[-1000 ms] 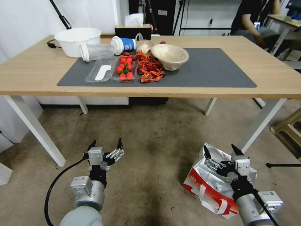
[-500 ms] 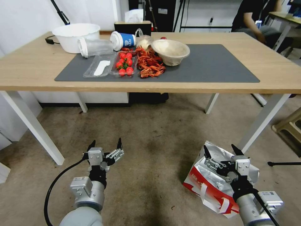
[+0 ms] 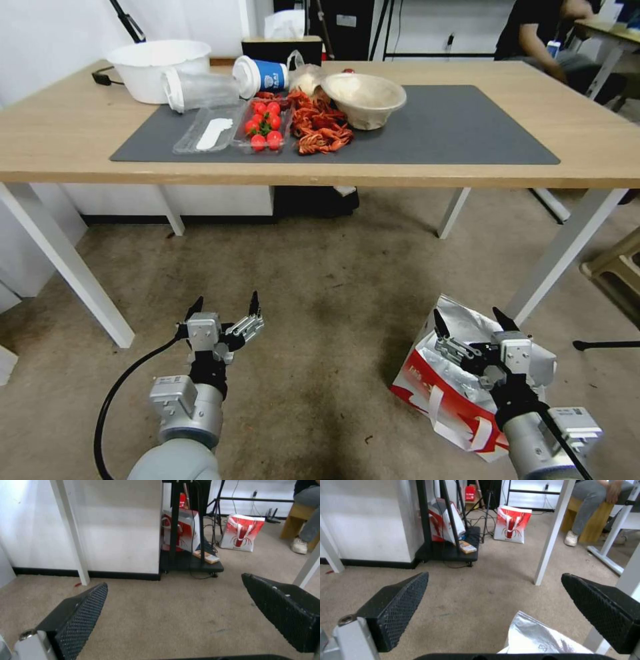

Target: Pick up the food delivery bag from the floor and place it on the table.

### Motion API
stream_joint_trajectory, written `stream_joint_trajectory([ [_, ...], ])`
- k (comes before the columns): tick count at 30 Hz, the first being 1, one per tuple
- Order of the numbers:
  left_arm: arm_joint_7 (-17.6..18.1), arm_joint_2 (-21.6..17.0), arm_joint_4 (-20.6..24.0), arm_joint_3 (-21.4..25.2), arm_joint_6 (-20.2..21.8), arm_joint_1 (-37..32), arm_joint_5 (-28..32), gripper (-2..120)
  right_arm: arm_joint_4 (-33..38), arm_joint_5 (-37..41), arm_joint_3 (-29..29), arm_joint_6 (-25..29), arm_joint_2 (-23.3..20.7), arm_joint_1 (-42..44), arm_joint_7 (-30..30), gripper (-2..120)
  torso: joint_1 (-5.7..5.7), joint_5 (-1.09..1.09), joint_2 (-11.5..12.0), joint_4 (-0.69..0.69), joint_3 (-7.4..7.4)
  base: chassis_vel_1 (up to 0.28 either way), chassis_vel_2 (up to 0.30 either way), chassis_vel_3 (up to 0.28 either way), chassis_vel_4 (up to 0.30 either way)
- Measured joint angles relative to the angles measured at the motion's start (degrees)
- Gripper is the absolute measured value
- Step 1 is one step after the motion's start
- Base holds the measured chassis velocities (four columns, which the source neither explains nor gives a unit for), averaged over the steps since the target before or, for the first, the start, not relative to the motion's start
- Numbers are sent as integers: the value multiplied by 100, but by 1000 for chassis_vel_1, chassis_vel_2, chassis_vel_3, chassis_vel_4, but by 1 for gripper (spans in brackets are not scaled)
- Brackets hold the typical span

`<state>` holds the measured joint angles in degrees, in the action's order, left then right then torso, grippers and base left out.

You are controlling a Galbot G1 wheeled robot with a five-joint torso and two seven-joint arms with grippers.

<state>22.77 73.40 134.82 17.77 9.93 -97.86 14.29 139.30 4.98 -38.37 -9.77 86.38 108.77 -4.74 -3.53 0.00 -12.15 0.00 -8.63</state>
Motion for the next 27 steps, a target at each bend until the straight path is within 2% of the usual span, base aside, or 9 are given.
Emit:
stream_joint_trajectory([
  [15, -2, 1, -45, 1, -23, 7, 18, 100, -10, -17, -10, 62, -29, 19, -11, 100, 79, 0, 327, 0, 246, 0, 0, 0, 0],
  [27, -11, 4, -62, -2, -45, -19, -4, 100, -12, 0, -12, 80, -19, 31, -16, 100, 112, 0, 615, 0, 502, 0, 0, 0, 0],
])
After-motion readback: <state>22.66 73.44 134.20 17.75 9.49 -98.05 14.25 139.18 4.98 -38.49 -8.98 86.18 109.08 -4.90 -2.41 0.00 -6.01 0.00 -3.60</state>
